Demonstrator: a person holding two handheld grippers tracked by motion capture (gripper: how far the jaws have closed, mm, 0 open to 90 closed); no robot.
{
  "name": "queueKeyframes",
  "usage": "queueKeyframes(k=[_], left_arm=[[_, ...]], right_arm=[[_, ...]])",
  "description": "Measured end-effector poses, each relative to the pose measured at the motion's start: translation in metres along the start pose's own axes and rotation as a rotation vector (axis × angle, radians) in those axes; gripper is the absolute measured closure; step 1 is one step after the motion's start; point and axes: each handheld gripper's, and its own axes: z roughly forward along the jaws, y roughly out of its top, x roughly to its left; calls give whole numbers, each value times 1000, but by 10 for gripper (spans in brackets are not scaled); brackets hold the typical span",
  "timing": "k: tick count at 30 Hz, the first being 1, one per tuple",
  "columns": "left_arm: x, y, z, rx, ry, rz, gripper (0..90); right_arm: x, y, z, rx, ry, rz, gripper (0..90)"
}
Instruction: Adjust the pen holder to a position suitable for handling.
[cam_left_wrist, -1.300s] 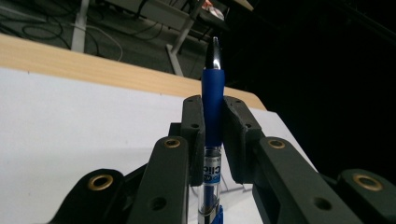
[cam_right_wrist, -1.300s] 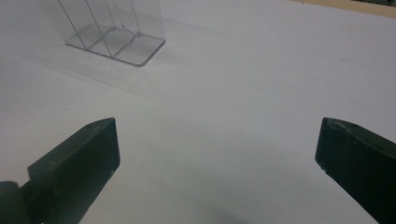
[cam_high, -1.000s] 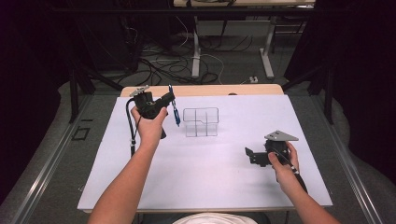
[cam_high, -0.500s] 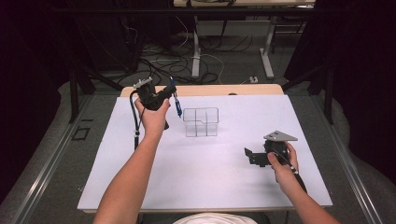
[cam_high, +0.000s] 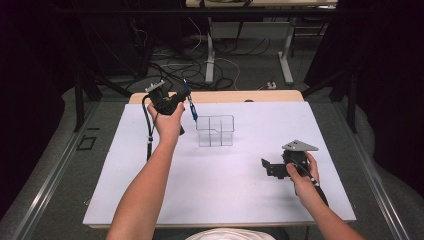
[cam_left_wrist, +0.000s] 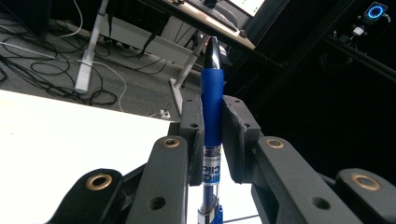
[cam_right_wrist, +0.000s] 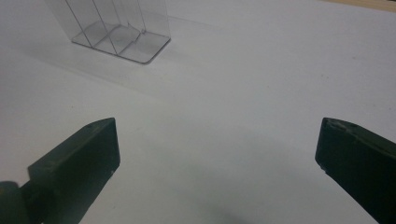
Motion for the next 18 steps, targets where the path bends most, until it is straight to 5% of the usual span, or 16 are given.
queueKeyframes(k=[18], left_arm=[[-5,-16,17,36,16,14,795]], right_arm=[[0,0,0,2,4,4,0]])
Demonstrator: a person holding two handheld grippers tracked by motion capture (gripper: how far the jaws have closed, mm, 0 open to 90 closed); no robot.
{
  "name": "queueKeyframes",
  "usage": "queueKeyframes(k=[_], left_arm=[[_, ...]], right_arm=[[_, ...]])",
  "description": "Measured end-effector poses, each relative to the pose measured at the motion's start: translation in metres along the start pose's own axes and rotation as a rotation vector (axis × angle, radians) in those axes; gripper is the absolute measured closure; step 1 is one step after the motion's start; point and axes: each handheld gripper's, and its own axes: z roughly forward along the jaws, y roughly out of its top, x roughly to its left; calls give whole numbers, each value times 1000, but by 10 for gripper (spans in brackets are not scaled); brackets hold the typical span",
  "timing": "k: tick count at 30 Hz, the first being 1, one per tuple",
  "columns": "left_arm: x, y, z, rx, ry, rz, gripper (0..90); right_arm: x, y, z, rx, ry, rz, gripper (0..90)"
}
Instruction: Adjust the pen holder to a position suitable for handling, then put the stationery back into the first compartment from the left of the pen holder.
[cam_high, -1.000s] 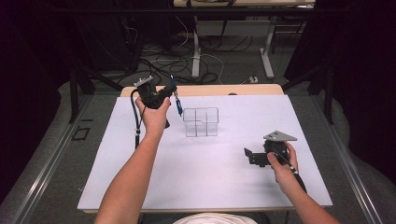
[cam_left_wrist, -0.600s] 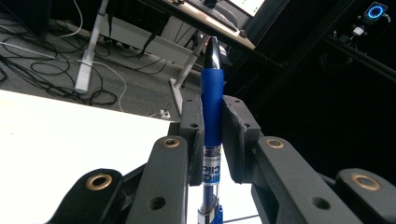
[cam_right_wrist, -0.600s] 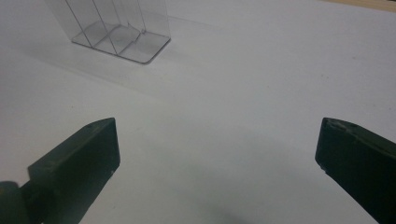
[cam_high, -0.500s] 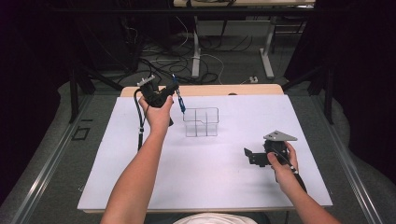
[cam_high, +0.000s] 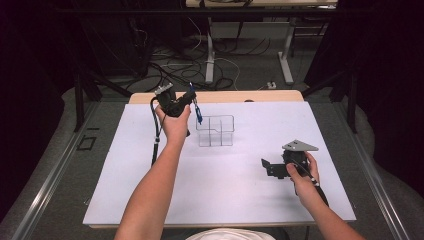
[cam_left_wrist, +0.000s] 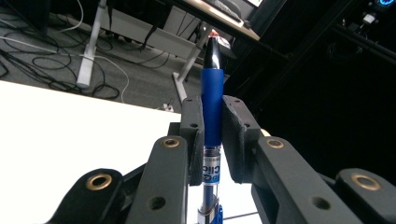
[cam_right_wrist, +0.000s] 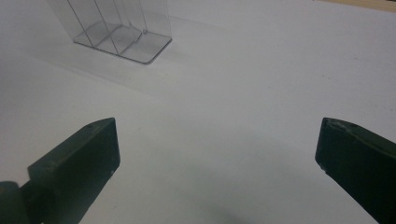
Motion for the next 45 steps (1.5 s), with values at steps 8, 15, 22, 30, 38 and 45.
queueKeyframes(k=[8,15,22,30,38,45], left_arm=[[-5,-7,7,18,2,24,795],[-6,-11,10,35,10,37,795],[-6,-19,13,43,15,38,795],[0,-30,16,59,26,37,795],[2,-39,14,80,31,35,794],[3,-43,11,84,39,39,793]], right_arm=[[0,0,0,2,9,-4,0],[0,0,0,2,12,-12,0],[0,0,0,0,16,-12,0],[0,0,0,4,16,-11,0],[1,-1,1,3,21,-11,0],[2,0,2,4,20,-22,0]])
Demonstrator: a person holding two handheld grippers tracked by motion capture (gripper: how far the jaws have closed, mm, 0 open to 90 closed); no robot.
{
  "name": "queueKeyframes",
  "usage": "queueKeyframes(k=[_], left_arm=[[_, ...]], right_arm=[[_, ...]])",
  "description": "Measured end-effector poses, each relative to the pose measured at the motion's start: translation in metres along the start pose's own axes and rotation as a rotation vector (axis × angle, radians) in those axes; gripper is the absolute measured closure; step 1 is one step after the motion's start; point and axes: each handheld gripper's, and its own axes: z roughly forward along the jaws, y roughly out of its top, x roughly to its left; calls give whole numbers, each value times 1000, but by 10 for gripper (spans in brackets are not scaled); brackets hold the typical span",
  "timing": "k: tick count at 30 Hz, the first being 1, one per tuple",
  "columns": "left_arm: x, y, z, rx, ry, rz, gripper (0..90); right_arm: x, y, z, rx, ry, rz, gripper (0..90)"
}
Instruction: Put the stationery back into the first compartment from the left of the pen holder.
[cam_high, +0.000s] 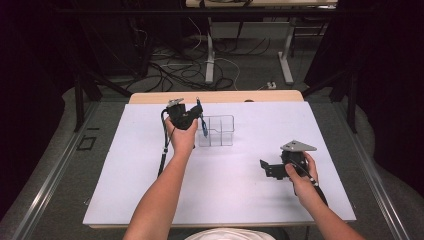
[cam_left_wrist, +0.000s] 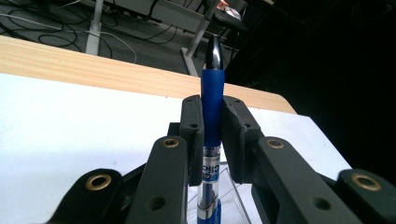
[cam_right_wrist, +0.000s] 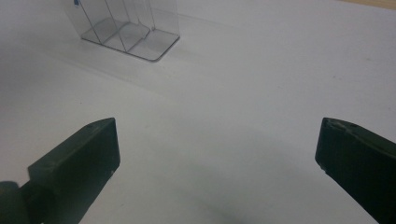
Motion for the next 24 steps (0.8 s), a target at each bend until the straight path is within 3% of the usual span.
queueKeyframes(k=[6,12,17,24], left_arm=[[-3,1,-6,-2,-2,-1,773],[-3,6,-14,-9,-9,-7,656],[-2,9,-18,-20,-15,6,586],[-3,10,-22,-18,-34,55,468]], right_arm=[[-1,-1,0,3,3,9,0],[-1,0,1,2,8,7,0],[-3,-1,2,6,9,10,0],[-3,-1,0,3,6,12,0]])
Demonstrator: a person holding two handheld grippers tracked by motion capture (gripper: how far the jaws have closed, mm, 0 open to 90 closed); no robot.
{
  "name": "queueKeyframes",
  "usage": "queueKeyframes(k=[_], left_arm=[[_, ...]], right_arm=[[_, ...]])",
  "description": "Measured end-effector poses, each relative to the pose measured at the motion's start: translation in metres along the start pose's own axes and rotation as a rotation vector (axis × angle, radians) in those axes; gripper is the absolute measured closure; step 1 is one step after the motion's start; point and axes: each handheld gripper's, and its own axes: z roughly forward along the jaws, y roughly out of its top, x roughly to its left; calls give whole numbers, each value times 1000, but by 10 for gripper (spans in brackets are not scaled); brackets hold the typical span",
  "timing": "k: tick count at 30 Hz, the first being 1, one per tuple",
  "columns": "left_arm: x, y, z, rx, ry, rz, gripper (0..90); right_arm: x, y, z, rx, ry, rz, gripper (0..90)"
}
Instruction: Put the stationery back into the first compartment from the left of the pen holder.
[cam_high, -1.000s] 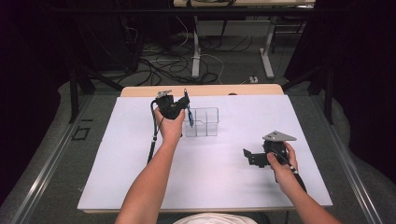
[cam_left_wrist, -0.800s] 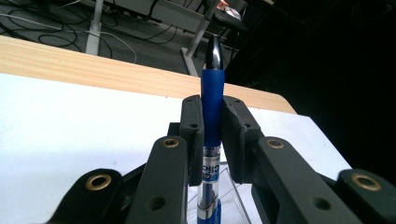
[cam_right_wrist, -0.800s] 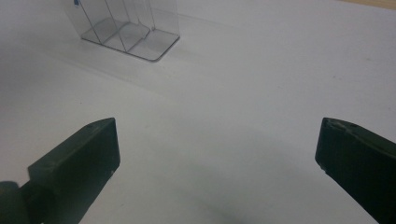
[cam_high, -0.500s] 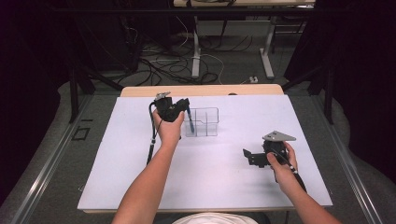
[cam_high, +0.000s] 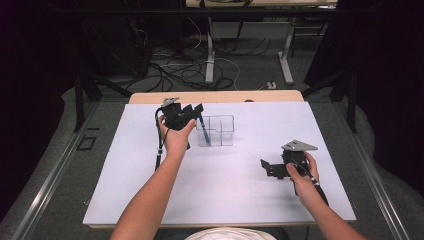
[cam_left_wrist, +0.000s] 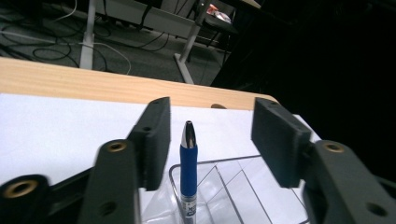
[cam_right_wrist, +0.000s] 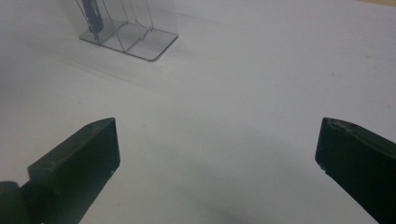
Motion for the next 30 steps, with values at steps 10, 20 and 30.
queueKeyframes(k=[10,20,30], left_arm=[[-1,5,-14,3,-28,23,380],[-1,12,-35,48,14,92,281],[-4,19,-66,43,7,199,248]], right_arm=[[0,0,0,7,7,13,0],[0,0,-4,-6,-7,-2,0],[2,1,-3,-1,-9,-6,0]])
